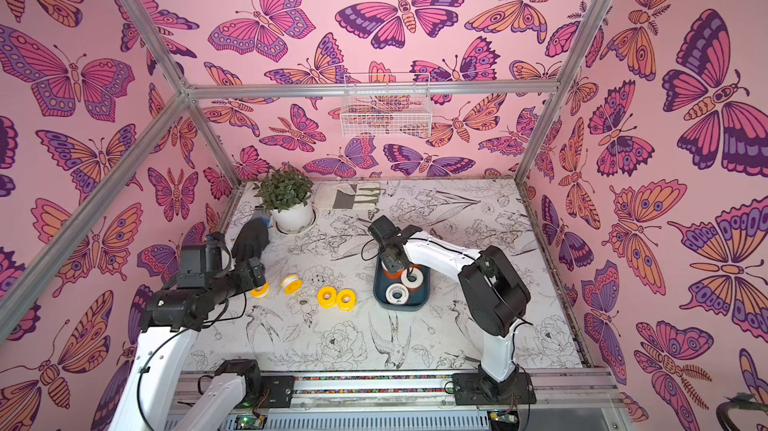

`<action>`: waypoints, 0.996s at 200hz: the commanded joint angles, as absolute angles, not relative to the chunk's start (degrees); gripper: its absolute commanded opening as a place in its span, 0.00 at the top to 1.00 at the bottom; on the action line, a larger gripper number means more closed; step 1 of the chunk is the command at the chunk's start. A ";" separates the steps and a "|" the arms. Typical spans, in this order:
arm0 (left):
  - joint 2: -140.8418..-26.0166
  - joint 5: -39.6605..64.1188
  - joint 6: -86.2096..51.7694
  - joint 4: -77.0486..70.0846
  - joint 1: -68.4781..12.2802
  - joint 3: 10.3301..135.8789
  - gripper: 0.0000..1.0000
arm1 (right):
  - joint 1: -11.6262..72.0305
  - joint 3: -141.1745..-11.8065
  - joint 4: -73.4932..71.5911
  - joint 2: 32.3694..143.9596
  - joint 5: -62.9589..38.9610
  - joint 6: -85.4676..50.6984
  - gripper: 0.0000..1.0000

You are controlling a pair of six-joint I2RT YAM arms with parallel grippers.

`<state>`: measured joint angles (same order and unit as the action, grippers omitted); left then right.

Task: Put the sealing tape into the storage box
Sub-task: Place the sealing tape in the storage box.

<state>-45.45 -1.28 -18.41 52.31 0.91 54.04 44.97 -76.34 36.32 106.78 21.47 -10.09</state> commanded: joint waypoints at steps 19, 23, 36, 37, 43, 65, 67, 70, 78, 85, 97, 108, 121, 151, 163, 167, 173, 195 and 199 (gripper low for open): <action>-45.27 -1.05 -17.67 52.10 1.14 53.09 0.11 | 44.38 -76.93 37.90 106.38 24.33 -10.63 0.24; -45.26 -1.05 -17.67 52.06 1.14 53.09 0.11 | 44.40 -77.02 37.88 106.48 24.40 -10.62 0.24; -45.22 -1.05 -17.67 52.12 1.05 53.09 0.11 | 44.38 -77.02 38.05 106.74 24.60 -10.59 0.24; -45.20 -1.05 -17.67 52.07 1.10 53.09 0.11 | 44.38 -77.01 38.05 106.72 24.69 -10.61 0.24; -45.21 -1.05 -17.71 52.12 1.06 53.09 0.11 | 44.43 -76.99 37.97 106.68 24.95 -10.56 0.24; -45.25 -1.06 -17.67 52.10 1.05 53.09 0.11 | 44.39 -77.09 38.24 106.77 25.90 -10.47 0.24; -45.22 -1.06 -17.69 52.09 1.01 53.13 0.11 | 44.39 -77.10 38.26 106.74 25.90 -10.46 0.24; -45.22 -1.05 -17.71 52.07 1.04 53.09 0.11 | 44.38 -77.14 38.24 106.70 25.85 -10.54 0.24; -45.16 -1.06 -17.67 52.08 0.97 53.09 0.11 | 44.38 -77.01 38.24 106.57 25.67 -10.52 0.24; -45.22 -1.06 -17.68 52.10 1.03 53.09 0.11 | 44.38 -76.95 38.15 106.48 25.58 -10.55 0.24; -45.18 -1.06 -17.67 52.06 1.01 53.09 0.11 | 44.39 -76.91 38.03 106.43 25.58 -10.54 0.24; -45.21 -1.06 -17.69 52.09 0.98 53.09 0.11 | 44.36 -76.93 37.73 106.26 25.11 -10.48 0.24; -45.19 -1.08 -17.67 52.07 0.97 53.09 0.11 | 44.39 -76.77 37.24 106.10 23.53 -10.42 0.23; -45.19 -1.15 -17.69 52.11 0.89 53.08 0.11 | 44.38 -76.68 36.29 105.82 21.09 -10.41 0.21; -45.25 -1.19 -17.67 52.08 0.88 53.08 0.11 | 44.37 -76.96 36.30 106.12 21.13 -10.53 0.22; -45.15 -1.15 -17.72 52.04 0.88 53.05 0.11 | 44.38 -77.09 36.31 106.32 21.13 -10.49 0.22; -45.20 -1.14 -17.68 52.12 0.91 53.02 0.11 | 44.38 -77.28 36.44 106.50 21.17 -10.53 0.21; -45.26 -1.10 -17.67 52.06 0.88 53.02 0.11 | 44.34 -77.52 36.23 107.09 21.40 -10.46 0.21; -45.26 -1.06 -17.67 52.08 0.88 53.00 0.11 | 44.37 -77.60 36.18 107.08 21.49 -10.46 0.21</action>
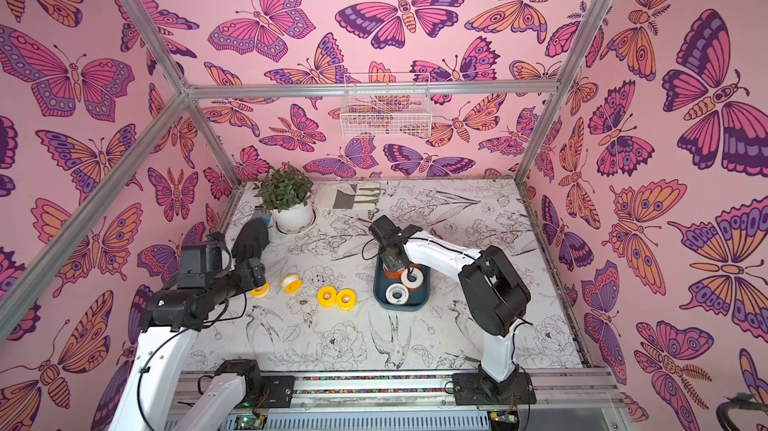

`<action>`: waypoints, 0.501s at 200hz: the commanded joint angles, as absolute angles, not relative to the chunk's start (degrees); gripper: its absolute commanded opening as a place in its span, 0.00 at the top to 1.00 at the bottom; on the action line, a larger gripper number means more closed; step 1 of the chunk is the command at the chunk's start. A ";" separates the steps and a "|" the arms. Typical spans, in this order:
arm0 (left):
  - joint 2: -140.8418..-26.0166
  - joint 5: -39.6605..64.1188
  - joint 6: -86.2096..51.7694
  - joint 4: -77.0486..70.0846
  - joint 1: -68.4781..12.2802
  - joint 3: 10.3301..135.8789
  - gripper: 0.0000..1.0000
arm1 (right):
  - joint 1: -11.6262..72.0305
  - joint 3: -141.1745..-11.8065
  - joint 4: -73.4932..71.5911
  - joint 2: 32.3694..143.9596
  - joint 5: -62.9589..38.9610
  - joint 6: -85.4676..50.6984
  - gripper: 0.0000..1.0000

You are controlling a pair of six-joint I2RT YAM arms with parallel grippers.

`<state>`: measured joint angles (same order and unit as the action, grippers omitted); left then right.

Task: Put the sealing tape into the storage box
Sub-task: Place the sealing tape in the storage box.

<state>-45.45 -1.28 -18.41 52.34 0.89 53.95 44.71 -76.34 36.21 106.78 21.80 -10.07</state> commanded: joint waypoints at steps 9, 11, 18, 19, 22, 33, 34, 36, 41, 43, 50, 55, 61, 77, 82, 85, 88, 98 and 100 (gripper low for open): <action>-45.26 -1.06 -17.67 52.11 0.88 53.05 0.11 | 44.41 -77.80 35.96 107.16 21.53 -10.36 0.21; -45.26 -1.06 -17.67 52.12 0.88 53.03 0.11 | 44.40 -77.79 35.95 107.19 21.53 -10.37 0.21; -45.26 -1.05 -17.69 52.10 0.90 53.09 0.11 | 44.38 -77.98 35.95 107.38 21.65 -10.33 0.21; -45.30 -1.05 -17.68 52.06 0.89 53.09 0.11 | 44.38 -78.01 35.95 107.39 21.68 -10.35 0.21; -45.27 -1.08 -17.67 52.09 0.95 53.08 0.11 | 44.38 -78.05 35.97 107.47 21.75 -10.36 0.21; -45.34 -1.05 -17.71 52.12 0.92 53.06 0.11 | 44.38 -78.20 35.90 107.64 22.25 -10.29 0.21; -45.35 -1.05 -17.69 52.12 0.90 53.07 0.11 | 44.38 -78.20 35.90 107.64 22.25 -10.29 0.21; -45.28 -1.08 -17.67 52.08 0.88 53.08 0.11 | 44.38 -78.25 35.91 107.65 22.38 -10.21 0.21; -45.29 -1.01 -17.67 52.07 0.93 53.06 0.11 | 44.34 -78.27 35.86 107.73 22.54 -10.20 0.21; -45.27 -1.04 -17.68 52.11 0.91 53.08 0.11 | 44.37 -78.34 35.90 107.75 22.64 -10.22 0.21; -45.26 -1.00 -17.67 52.12 0.92 53.09 0.11 | 44.38 -78.33 35.86 107.82 22.85 -10.22 0.21; -45.34 -0.97 -17.69 52.04 0.88 53.09 0.11 | 44.40 -78.38 35.89 107.80 22.90 -10.23 0.21; -45.35 -0.97 -17.69 52.05 0.88 53.09 0.11 | 44.38 -78.42 35.65 107.76 22.94 -10.16 0.21; -45.44 -0.88 -17.67 52.05 0.88 53.08 0.11 | 44.38 -78.55 35.47 108.00 22.85 -10.11 0.20; -45.41 -0.93 -17.67 52.07 0.93 53.09 0.11 | 44.38 -78.58 35.34 108.06 22.94 -10.18 0.20; -45.39 -0.89 -17.68 52.10 0.89 53.09 0.11 | 44.40 -78.57 35.33 108.13 22.96 -10.19 0.20; -45.43 -0.88 -17.67 52.08 0.88 53.09 0.11 | 44.45 -78.64 35.33 108.11 23.01 -10.20 0.20; -45.43 -0.89 -17.71 52.05 0.88 53.09 0.11 | 44.38 -78.59 35.33 108.17 23.03 -10.11 0.20; -45.42 -0.88 -17.70 52.10 0.88 53.09 0.11 | 44.38 -78.58 35.31 108.12 23.03 -10.06 0.20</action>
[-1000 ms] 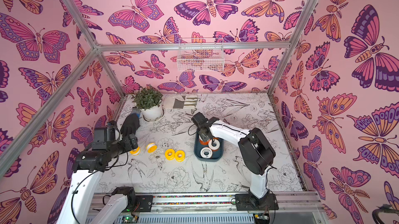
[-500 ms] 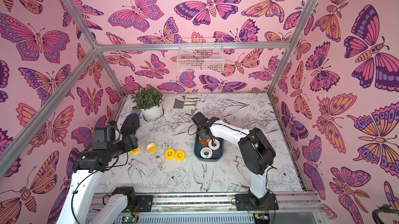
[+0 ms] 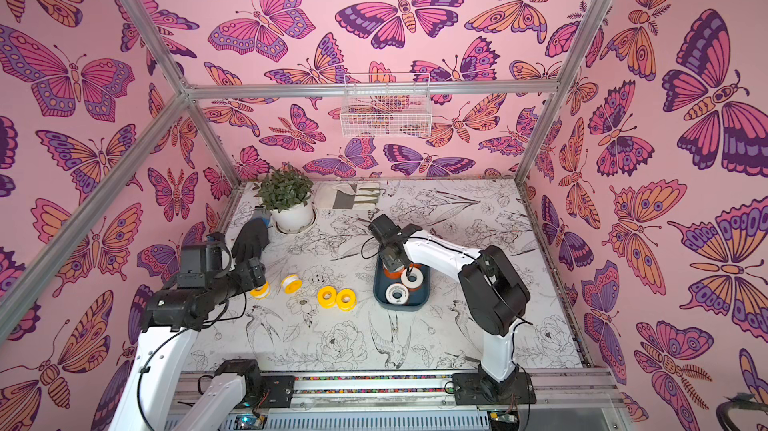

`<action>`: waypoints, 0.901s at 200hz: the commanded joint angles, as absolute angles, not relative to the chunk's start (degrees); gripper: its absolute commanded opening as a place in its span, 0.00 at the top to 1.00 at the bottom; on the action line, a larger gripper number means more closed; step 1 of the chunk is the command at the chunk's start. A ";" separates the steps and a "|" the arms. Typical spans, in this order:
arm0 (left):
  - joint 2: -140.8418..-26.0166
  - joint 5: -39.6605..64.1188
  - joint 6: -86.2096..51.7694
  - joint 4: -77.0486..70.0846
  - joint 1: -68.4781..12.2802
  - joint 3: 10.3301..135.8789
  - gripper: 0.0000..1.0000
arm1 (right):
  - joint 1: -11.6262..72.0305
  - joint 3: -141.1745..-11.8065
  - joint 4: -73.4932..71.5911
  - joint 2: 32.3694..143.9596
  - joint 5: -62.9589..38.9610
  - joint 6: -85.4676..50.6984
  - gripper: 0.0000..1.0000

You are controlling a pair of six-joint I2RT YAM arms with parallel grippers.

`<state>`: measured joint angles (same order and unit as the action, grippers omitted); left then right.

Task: Put the sealing tape into the storage box
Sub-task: Place the sealing tape in the storage box.

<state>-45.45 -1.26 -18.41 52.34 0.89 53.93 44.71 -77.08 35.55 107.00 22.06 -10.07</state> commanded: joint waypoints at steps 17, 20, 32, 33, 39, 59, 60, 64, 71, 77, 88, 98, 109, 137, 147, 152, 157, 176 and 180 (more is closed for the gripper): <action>-45.53 -0.79 -17.66 52.05 0.87 53.09 0.11 | 44.38 -78.60 35.22 108.37 22.61 -10.10 0.20; -45.53 -0.79 -17.67 52.11 0.87 53.06 0.11 | 44.34 -78.58 35.19 108.41 22.55 -10.06 0.20; -45.61 -0.72 -17.61 52.08 0.90 53.09 0.11 | 44.38 -78.58 35.24 108.33 22.66 -10.11 0.20; -45.61 -0.71 -17.64 52.05 0.89 53.09 0.11 | 44.38 -78.57 35.29 108.31 22.67 -10.11 0.20; -45.57 -0.70 -17.58 52.12 0.80 53.09 0.11 | 44.41 -78.62 35.38 108.38 22.68 -10.10 0.20; -45.57 -0.70 -17.58 52.11 0.86 53.09 0.11 | 44.38 -78.29 35.67 107.71 22.50 -10.26 0.20; -45.59 -0.70 -17.62 52.07 0.83 53.09 0.11 | 44.38 -78.30 35.68 107.69 22.50 -10.23 0.20; -45.61 -0.70 -17.60 52.09 0.85 53.09 0.11 | 44.36 -78.21 35.78 107.43 22.37 -10.36 0.20; -45.62 -0.70 -17.62 52.11 0.79 53.09 0.11 | 44.41 -77.99 35.95 106.83 22.20 -10.48 0.20; -45.54 -0.70 -17.58 52.08 0.82 53.09 0.11 | 44.41 -77.82 36.15 106.34 22.06 -10.60 0.20; -45.57 -0.73 -17.58 52.09 0.86 53.09 0.11 | 44.49 -77.24 36.30 105.14 21.81 -10.65 0.20; -45.51 -0.79 -17.66 52.09 0.82 53.09 0.11 | 44.51 -76.55 36.25 103.89 21.71 -10.85 0.19; -45.53 -0.79 -17.62 52.12 0.84 53.09 0.11 | 44.48 -75.85 36.17 102.25 21.79 -11.29 0.18; -45.55 -0.80 -17.72 52.05 0.70 53.00 0.11 | 44.54 -72.71 35.14 96.67 20.92 -11.61 0.17; -45.64 -0.79 -17.68 52.11 0.71 53.08 0.11 | 44.50 -70.82 33.87 94.16 20.83 -11.61 0.17; -45.78 -0.77 -17.67 52.12 0.70 53.05 0.11 | 44.52 -69.61 32.92 92.72 20.87 -11.74 0.17; -45.88 -0.71 -17.68 52.08 0.77 53.08 0.11 | 44.49 -68.22 31.85 90.97 20.87 -11.70 0.17; -46.57 -0.43 -17.58 52.12 0.59 53.17 0.11 | 44.48 -61.81 26.07 84.08 21.03 -11.84 0.16; -46.69 -0.30 -17.51 52.04 0.58 53.17 0.11 | 44.51 -60.88 25.34 83.05 21.04 -11.86 0.16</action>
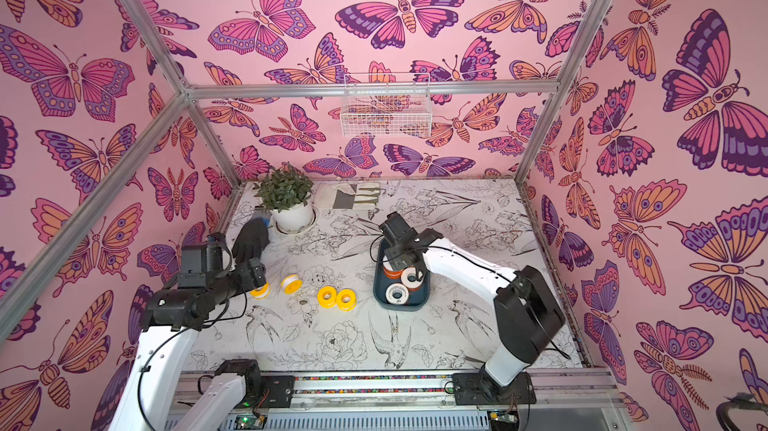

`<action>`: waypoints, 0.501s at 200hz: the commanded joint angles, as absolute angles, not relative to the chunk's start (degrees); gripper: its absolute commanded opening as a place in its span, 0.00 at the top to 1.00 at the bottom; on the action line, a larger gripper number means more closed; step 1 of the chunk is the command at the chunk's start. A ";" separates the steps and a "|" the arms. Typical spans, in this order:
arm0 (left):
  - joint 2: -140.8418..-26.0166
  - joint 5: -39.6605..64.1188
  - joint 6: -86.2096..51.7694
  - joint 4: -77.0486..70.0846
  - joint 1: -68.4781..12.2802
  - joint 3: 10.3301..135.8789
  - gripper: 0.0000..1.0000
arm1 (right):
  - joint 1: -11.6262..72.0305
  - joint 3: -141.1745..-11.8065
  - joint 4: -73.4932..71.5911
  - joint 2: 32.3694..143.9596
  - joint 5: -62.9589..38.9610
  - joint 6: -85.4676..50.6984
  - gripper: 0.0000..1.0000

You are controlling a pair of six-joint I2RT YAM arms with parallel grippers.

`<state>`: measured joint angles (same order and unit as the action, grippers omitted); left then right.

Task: Put the sealing tape into the storage box
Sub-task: Place the sealing tape in the storage box, then pick up the sealing tape at the center of the board.

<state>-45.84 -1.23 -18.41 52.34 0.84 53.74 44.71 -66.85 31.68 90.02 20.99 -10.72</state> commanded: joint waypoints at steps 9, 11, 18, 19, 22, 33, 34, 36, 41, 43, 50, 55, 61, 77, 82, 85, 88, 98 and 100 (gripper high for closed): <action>-47.04 0.00 -17.54 52.00 0.45 53.26 0.11 | 44.47 -58.16 23.55 80.11 21.31 -11.61 0.16; -47.20 0.11 -17.52 52.02 0.46 53.26 0.11 | 44.54 -57.32 23.07 79.19 21.44 -11.60 0.16; -47.52 0.45 -17.25 51.86 0.36 53.31 0.11 | 44.49 -55.38 22.04 76.96 22.12 -11.79 0.16; -47.54 0.57 -17.24 51.86 0.35 53.33 0.11 | 44.39 -55.11 21.92 76.67 22.22 -11.83 0.16; -47.70 0.92 -16.93 51.81 0.35 53.35 0.11 | 44.46 -54.29 21.56 75.84 22.38 -11.98 0.16; -48.35 2.15 -16.35 51.59 0.35 53.39 0.11 | 44.52 -51.13 20.20 72.36 22.43 -12.19 0.16; -48.44 2.26 -16.31 51.54 0.31 53.42 0.11 | 44.54 -50.84 20.07 72.04 22.47 -12.21 0.16; -48.61 2.59 -16.27 51.51 0.30 53.43 0.11 | 44.56 -50.22 19.70 71.71 22.54 -12.21 0.16; -49.06 3.28 -16.13 51.54 0.31 53.59 0.11 | 44.48 -48.51 18.85 69.88 23.11 -12.39 0.16; -49.29 3.57 -16.05 51.51 0.28 53.67 0.11 | 44.48 -47.86 18.51 69.24 23.40 -12.54 0.16; -50.23 4.89 -15.76 51.54 0.28 53.93 0.11 | 44.43 -45.57 17.50 67.13 24.20 -13.25 0.16; -51.02 6.28 -15.67 51.56 0.26 54.19 0.11 | 44.47 -43.97 16.69 65.62 24.49 -13.61 0.16; -51.90 7.63 -15.47 51.54 0.16 54.52 0.11 | 44.47 -42.12 15.56 63.96 24.67 -13.95 0.16; -54.15 10.43 -16.29 51.51 -0.55 55.22 0.12 | 44.48 -37.13 12.71 59.89 25.53 -15.49 0.17; -54.80 11.41 -16.72 51.52 -0.76 55.43 0.12 | 44.47 -35.42 11.42 58.74 25.57 -15.76 0.16; -55.17 11.76 -17.23 51.57 -0.97 55.58 0.12 | 44.54 -34.49 10.71 58.19 25.60 -15.82 0.16; -55.49 11.85 -17.71 51.51 -1.18 55.63 0.12 | 44.54 -33.56 9.97 57.74 25.70 -15.91 0.17; -56.83 11.80 -19.59 50.90 -2.46 55.77 0.12 | 44.52 -30.98 7.74 56.09 26.32 -16.25 0.17; -57.12 11.72 -19.95 50.72 -2.77 55.73 0.13 | 44.51 -30.31 7.27 55.84 26.53 -16.23 0.17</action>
<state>-54.94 7.70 -17.23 52.05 -0.71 54.52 44.71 -35.51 14.48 59.11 23.86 -13.74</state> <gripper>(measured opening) 0.879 0.835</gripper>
